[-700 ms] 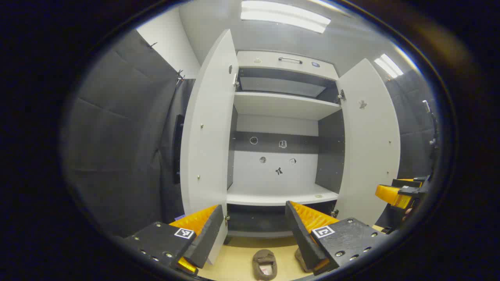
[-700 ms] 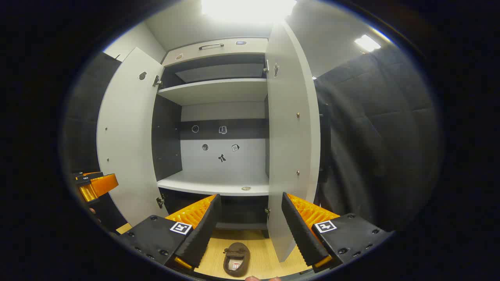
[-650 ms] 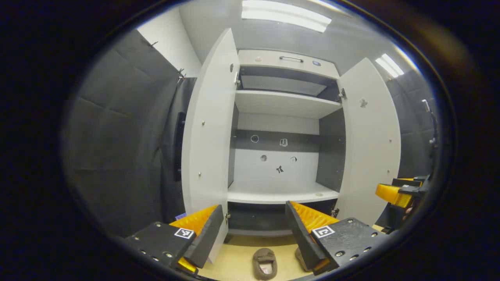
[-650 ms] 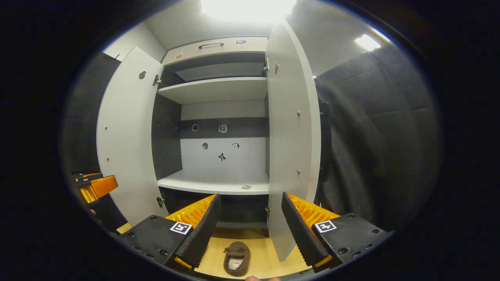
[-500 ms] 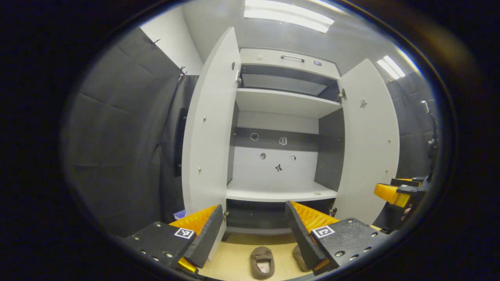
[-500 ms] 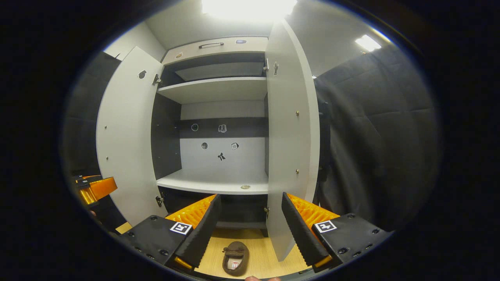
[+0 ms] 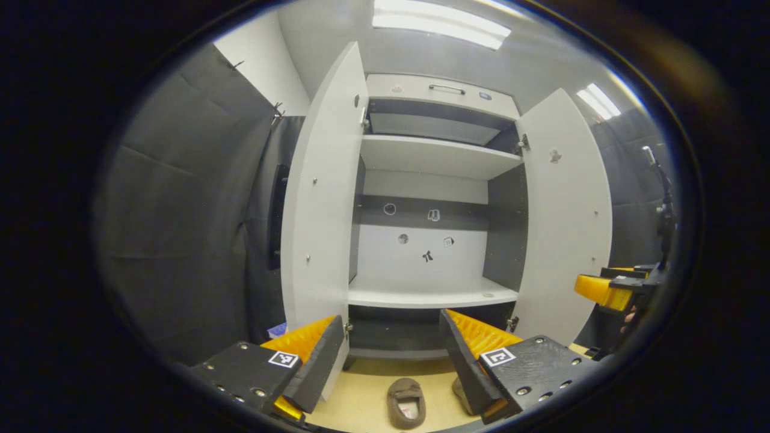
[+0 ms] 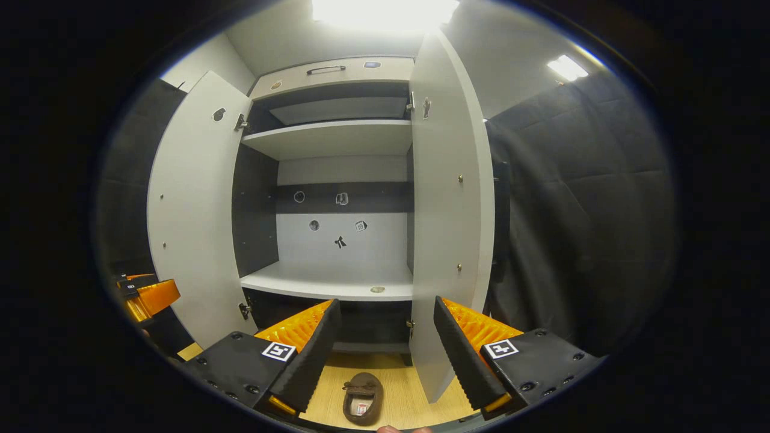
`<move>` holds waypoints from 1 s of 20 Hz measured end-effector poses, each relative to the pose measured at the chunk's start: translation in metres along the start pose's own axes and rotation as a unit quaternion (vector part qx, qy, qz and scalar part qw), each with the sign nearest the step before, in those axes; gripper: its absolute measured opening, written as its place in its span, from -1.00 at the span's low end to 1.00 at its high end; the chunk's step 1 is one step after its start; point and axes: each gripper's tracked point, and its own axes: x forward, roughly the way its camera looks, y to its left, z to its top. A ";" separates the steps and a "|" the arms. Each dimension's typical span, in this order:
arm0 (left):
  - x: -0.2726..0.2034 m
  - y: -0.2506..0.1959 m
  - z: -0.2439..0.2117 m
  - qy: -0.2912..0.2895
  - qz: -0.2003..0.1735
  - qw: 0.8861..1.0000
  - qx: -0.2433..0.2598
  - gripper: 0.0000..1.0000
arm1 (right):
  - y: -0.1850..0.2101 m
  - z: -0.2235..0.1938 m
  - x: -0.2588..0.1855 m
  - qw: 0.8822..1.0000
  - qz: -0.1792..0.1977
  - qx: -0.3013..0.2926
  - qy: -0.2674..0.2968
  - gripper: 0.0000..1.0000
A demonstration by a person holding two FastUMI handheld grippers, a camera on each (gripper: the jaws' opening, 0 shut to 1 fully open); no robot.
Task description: Grab one shoe with the right hand and put it into the shoe cabinet, grab the other shoe with the left hand and put it into the shoe cabinet; then close the right door with the right hand and the left door with the left hand.
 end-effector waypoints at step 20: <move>-0.015 0.014 -0.025 0.014 0.001 1.000 -0.010 0.85 | 0.071 -0.052 0.050 0.989 0.097 0.023 0.108 0.96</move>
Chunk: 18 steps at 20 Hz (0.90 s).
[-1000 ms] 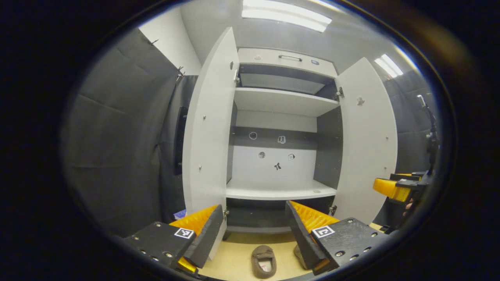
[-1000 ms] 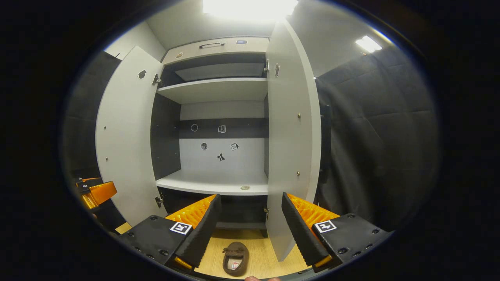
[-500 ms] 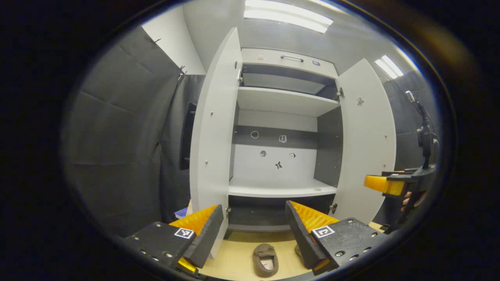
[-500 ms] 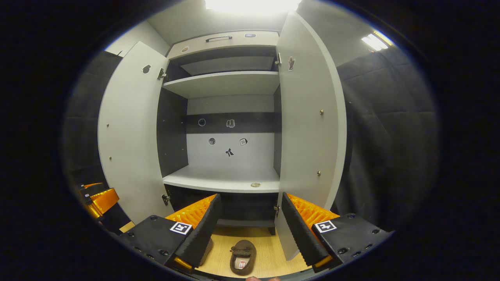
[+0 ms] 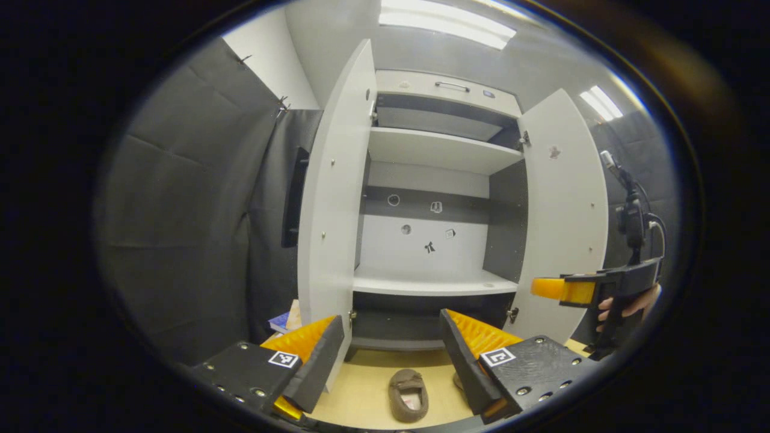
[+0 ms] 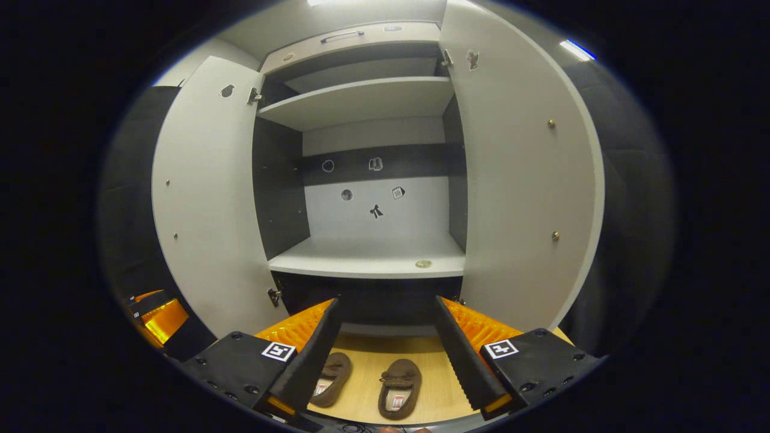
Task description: Grab one shoe with the right hand and put it into the shoe cabinet, grab the other shoe with the left hand and put it into the shoe cabinet; then close the right door with the right hand and the left door with the left hand.
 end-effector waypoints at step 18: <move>-0.008 -0.009 -0.091 0.104 -0.024 0.994 -0.001 0.86 | 0.021 -0.225 0.074 0.963 0.040 0.037 0.263 0.96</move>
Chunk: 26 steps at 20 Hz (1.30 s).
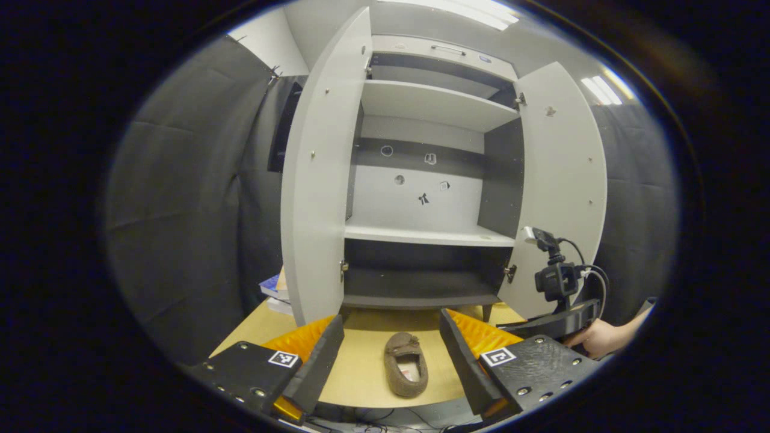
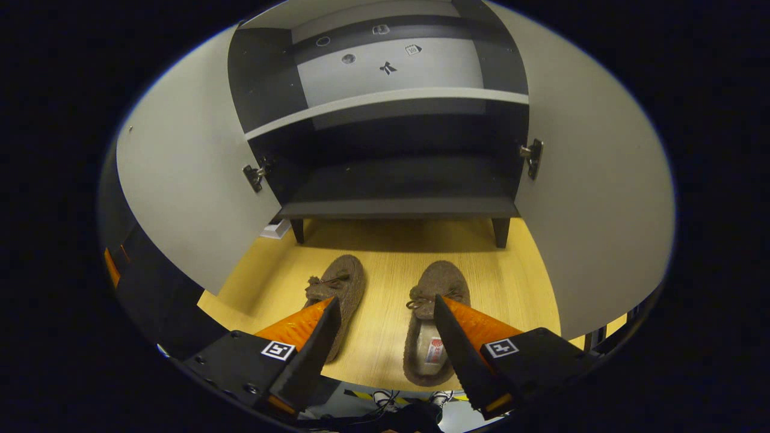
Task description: Grab one shoe with the right hand and put it into the shoe cabinet, grab the other shoe with the left hand and put it into the shoe cabinet; then close the right door with the right hand and the left door with the left hand.
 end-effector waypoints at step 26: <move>0.016 0.009 -0.037 0.016 0.018 1.000 0.007 0.86 | -0.063 -0.073 0.099 0.972 -0.157 -0.147 0.095 -0.22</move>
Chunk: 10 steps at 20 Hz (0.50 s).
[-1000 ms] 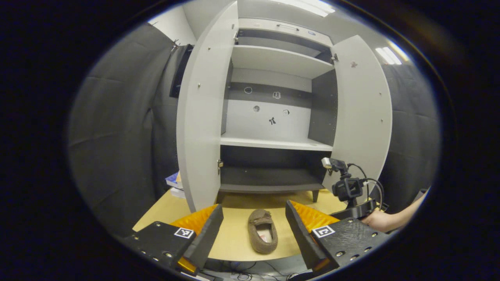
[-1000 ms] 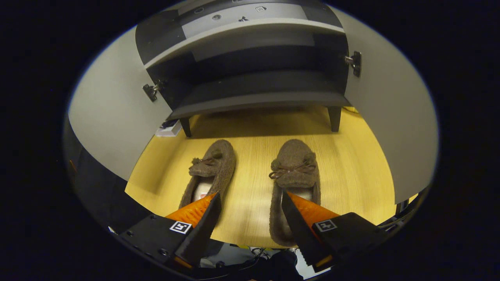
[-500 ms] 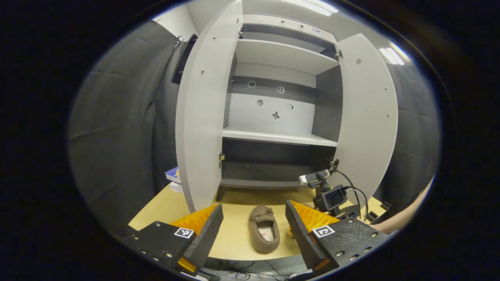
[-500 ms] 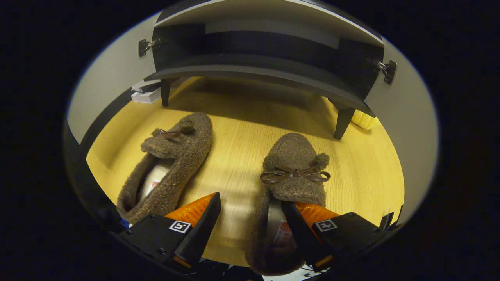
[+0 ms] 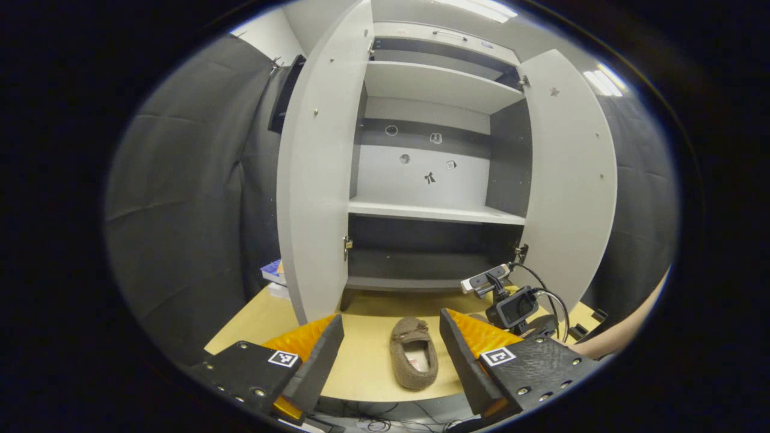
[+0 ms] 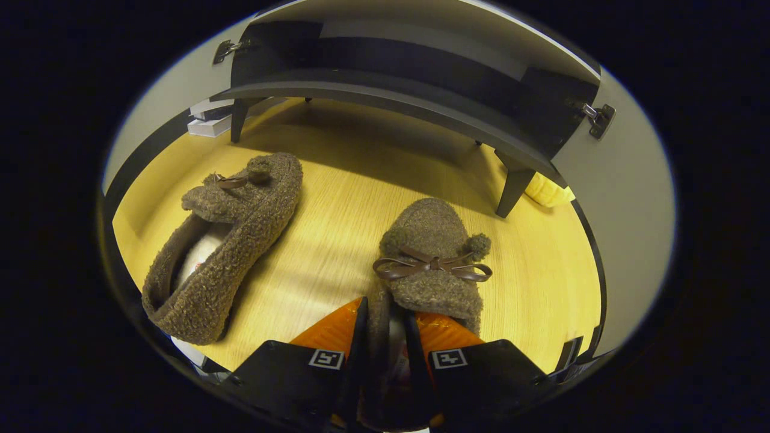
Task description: Grab one shoe with the right hand and put it into the shoe cabinet, grab the other shoe with the left hand and put it into the shoe cabinet; then close the right door with the right hand and the left door with the left hand.
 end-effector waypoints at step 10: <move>-0.023 0.011 0.012 -0.007 0.026 1.000 0.014 0.86 | -0.013 -0.004 -0.043 0.996 0.070 0.062 0.003 -0.94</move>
